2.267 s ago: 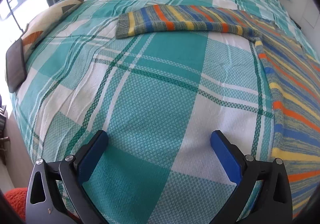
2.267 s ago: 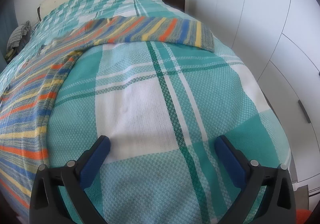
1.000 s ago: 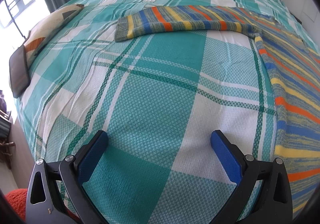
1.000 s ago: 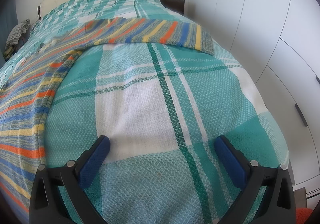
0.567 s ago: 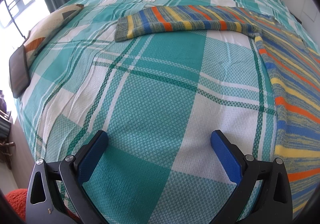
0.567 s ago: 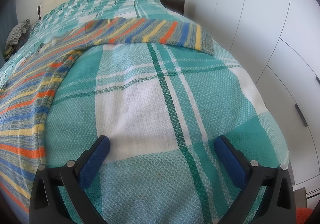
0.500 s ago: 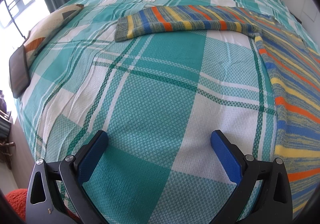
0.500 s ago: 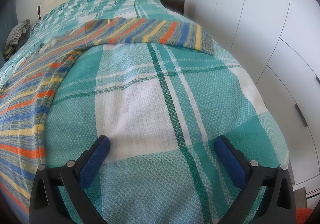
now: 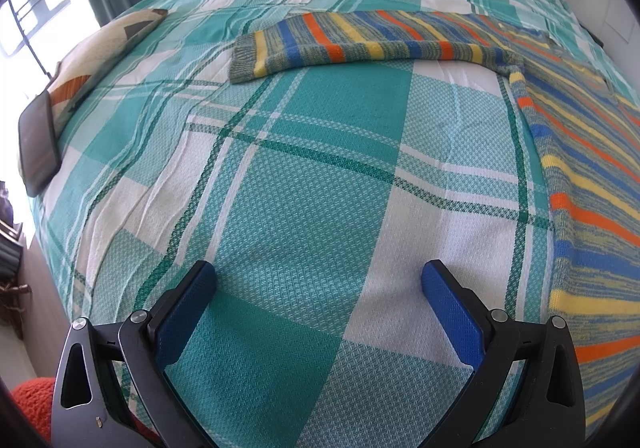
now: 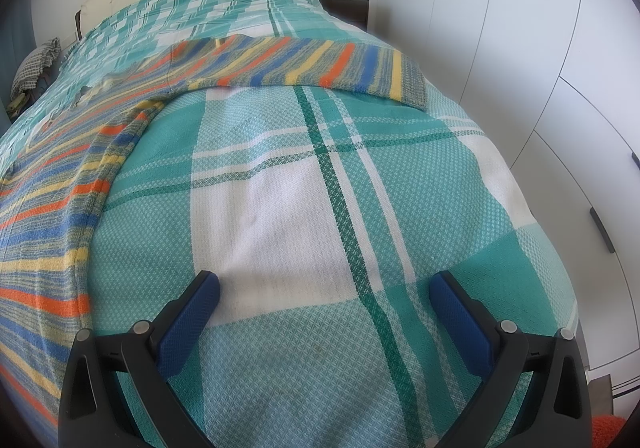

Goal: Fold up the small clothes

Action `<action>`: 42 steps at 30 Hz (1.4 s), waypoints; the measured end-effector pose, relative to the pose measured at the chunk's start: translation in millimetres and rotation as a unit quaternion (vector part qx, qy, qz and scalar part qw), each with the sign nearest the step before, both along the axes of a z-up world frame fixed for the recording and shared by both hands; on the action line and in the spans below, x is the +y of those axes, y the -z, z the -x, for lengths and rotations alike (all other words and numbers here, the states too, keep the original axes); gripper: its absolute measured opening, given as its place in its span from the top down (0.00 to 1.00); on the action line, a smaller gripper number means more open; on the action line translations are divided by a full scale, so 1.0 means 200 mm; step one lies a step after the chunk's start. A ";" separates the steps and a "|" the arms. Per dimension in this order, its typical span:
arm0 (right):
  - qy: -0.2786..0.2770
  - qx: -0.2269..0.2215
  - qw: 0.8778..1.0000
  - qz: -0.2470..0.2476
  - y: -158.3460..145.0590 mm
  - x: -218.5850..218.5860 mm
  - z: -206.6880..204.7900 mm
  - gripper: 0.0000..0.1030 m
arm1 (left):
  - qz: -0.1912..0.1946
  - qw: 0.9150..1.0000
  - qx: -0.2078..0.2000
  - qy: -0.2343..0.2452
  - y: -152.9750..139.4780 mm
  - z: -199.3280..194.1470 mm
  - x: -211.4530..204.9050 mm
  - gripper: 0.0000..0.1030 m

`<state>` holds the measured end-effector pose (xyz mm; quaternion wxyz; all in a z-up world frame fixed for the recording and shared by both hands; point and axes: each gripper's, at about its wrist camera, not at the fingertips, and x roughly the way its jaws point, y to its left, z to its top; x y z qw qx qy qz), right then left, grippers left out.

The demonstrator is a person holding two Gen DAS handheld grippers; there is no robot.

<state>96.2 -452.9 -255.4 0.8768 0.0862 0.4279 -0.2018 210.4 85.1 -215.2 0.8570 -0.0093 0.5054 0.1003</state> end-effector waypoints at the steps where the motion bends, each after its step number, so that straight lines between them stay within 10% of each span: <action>1: 0.000 0.000 1.000 0.000 0.00 0.00 0.00 0.00 | 0.000 1.000 0.000 0.000 0.00 0.00 0.00 0.00; 42: 0.000 -0.001 1.000 0.002 0.00 0.01 0.00 0.00 | -0.014 1.000 -0.004 0.005 0.01 0.00 -0.01 0.00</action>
